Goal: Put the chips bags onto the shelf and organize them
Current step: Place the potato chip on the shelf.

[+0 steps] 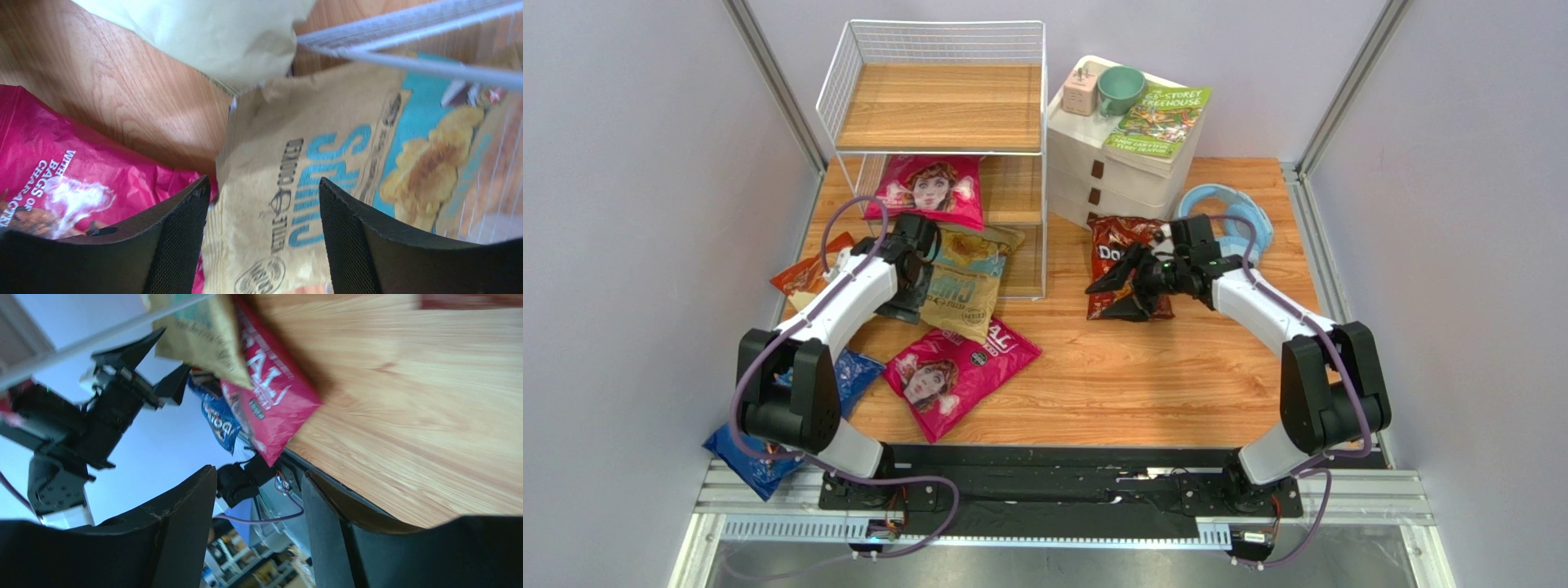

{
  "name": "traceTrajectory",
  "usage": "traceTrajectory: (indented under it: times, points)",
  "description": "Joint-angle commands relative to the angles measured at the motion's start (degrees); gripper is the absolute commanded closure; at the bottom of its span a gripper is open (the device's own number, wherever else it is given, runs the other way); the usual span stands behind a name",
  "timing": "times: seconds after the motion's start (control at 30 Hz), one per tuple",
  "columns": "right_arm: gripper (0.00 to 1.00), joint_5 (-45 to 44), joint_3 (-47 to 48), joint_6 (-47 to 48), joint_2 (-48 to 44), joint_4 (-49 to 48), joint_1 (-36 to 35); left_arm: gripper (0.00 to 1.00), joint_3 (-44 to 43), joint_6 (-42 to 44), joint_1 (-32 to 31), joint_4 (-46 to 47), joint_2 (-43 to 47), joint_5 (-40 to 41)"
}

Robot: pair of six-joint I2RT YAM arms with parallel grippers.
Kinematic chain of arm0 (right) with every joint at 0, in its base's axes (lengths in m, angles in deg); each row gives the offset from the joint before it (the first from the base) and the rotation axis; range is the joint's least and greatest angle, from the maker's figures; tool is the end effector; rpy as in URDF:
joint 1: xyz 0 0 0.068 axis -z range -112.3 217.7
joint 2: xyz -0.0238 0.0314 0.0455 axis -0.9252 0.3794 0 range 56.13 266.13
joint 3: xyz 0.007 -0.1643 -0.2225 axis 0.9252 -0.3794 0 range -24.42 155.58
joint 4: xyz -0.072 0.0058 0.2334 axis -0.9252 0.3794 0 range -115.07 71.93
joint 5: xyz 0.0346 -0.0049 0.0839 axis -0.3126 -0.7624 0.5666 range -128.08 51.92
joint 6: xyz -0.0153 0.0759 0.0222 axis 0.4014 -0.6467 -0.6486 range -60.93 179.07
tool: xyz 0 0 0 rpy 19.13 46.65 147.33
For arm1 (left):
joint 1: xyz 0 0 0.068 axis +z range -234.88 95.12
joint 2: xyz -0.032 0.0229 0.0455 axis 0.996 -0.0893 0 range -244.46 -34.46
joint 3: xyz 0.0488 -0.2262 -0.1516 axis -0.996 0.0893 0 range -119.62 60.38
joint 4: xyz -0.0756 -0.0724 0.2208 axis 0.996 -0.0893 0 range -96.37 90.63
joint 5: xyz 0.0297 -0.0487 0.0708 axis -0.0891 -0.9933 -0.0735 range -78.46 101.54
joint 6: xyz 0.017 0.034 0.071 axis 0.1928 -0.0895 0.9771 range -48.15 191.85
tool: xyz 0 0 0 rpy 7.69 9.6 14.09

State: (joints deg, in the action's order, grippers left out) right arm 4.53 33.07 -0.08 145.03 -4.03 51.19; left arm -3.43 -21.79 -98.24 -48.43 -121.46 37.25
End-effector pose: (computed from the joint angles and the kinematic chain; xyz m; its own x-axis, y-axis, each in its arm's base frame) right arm 0.2894 0.1350 0.2152 -0.9090 0.3896 0.1484 0.3425 0.4951 0.7985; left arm 0.2790 -0.0352 0.2168 -0.0204 -0.9194 -0.3929 -0.9298 0.1619 -0.3306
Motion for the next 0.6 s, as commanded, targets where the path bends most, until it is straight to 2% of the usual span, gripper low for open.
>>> traceTrajectory:
  times: [0.0, 0.03, 0.13, 0.33, 0.47, 0.57]
  points:
    - [0.40, 3.0, 4.7, 0.0, 2.0, -8.6, -6.7, 0.27, 2.3, 8.1, -0.1, 1.6, 5.4, -4.3]
    - [0.40, 3.4, 4.8, -1.5, 2.7, -11.7, -7.8, 0.24, 2.9, 8.7, -0.1, 2.3, 7.0, -4.6]
    - [0.39, 2.7, 6.5, -1.1, 5.6, -13.8, -12.7, 0.23, 5.8, 12.1, -0.1, 2.6, 11.0, -6.3]
    - [0.39, 0.3, 9.7, 4.5, 10.1, -10.8, -18.1, 0.24, 9.7, 18.5, -0.1, 4.9, 17.1, -7.7]
    - [0.41, 0.2, 12.5, 4.8, 12.9, -11.1, -19.5, 0.25, 10.5, 20.7, 0.0, 8.4, 20.1, -9.5]
    - [0.41, -0.7, 15.3, 5.5, 15.0, -11.1, -21.2, 0.26, 9.4, 22.8, 0.0, 5.0, 21.0, -12.4]
